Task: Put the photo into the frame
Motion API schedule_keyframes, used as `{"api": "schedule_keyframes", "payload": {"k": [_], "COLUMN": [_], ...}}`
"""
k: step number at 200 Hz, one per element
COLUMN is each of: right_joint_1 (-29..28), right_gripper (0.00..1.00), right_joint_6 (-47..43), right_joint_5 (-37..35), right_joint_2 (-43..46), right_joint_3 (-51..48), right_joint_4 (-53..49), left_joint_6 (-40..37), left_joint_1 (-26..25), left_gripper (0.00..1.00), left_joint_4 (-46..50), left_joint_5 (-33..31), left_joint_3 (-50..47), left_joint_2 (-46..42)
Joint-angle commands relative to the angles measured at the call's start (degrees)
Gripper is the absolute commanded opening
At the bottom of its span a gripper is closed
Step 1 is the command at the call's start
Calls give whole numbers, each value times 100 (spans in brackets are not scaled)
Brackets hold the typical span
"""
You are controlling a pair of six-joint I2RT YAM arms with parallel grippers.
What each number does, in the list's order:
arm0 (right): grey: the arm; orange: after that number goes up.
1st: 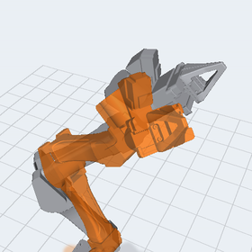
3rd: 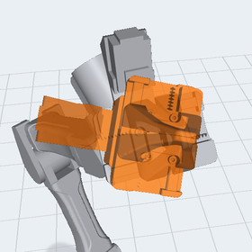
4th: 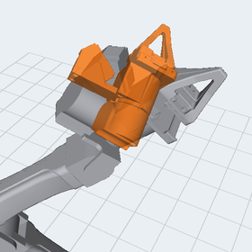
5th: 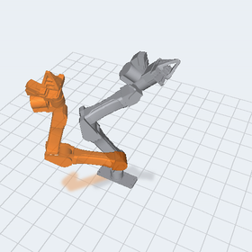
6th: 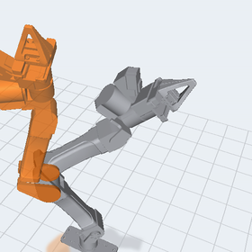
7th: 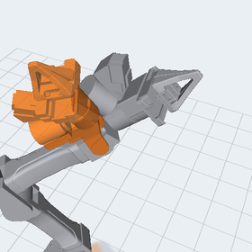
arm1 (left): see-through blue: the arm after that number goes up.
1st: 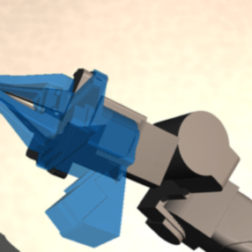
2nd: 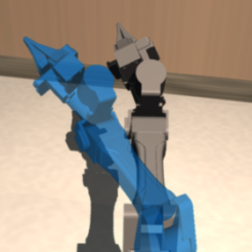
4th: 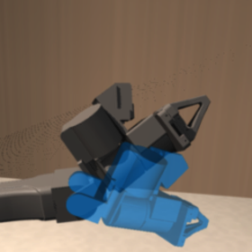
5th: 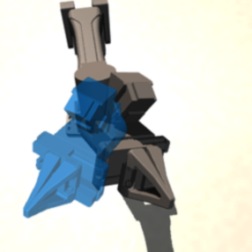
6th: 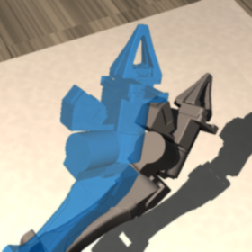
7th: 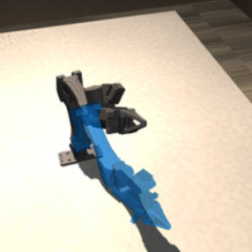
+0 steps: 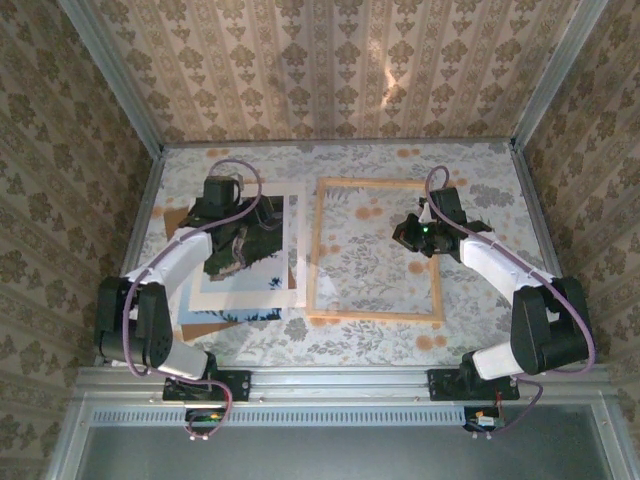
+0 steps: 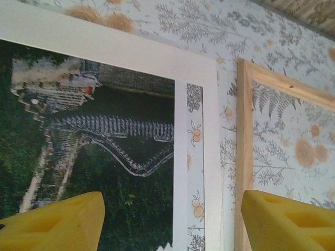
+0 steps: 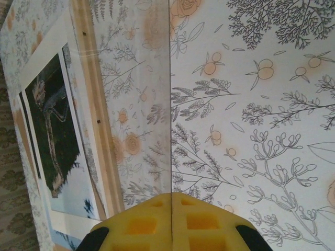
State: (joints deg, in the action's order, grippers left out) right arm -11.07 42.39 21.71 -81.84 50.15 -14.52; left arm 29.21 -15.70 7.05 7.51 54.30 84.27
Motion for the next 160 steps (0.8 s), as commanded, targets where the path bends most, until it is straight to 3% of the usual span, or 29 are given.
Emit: {"api": "schedule_keyframes", "payload": {"k": [1, 160], "right_joint_1": [54, 173], "right_gripper": [0, 0], "right_joint_6": [-200, -335], "right_joint_5": [-180, -271], "right_joint_2": [26, -253], "right_joint_3": [-84, -155], "right_joint_4": [156, 398], "left_joint_6": [-316, -409], "left_joint_1": [-183, -433], "left_gripper": [72, 75], "left_joint_4": [209, 349], "left_joint_5": [51, -4], "left_joint_3": [193, 267], "left_joint_2": [93, 235]}}
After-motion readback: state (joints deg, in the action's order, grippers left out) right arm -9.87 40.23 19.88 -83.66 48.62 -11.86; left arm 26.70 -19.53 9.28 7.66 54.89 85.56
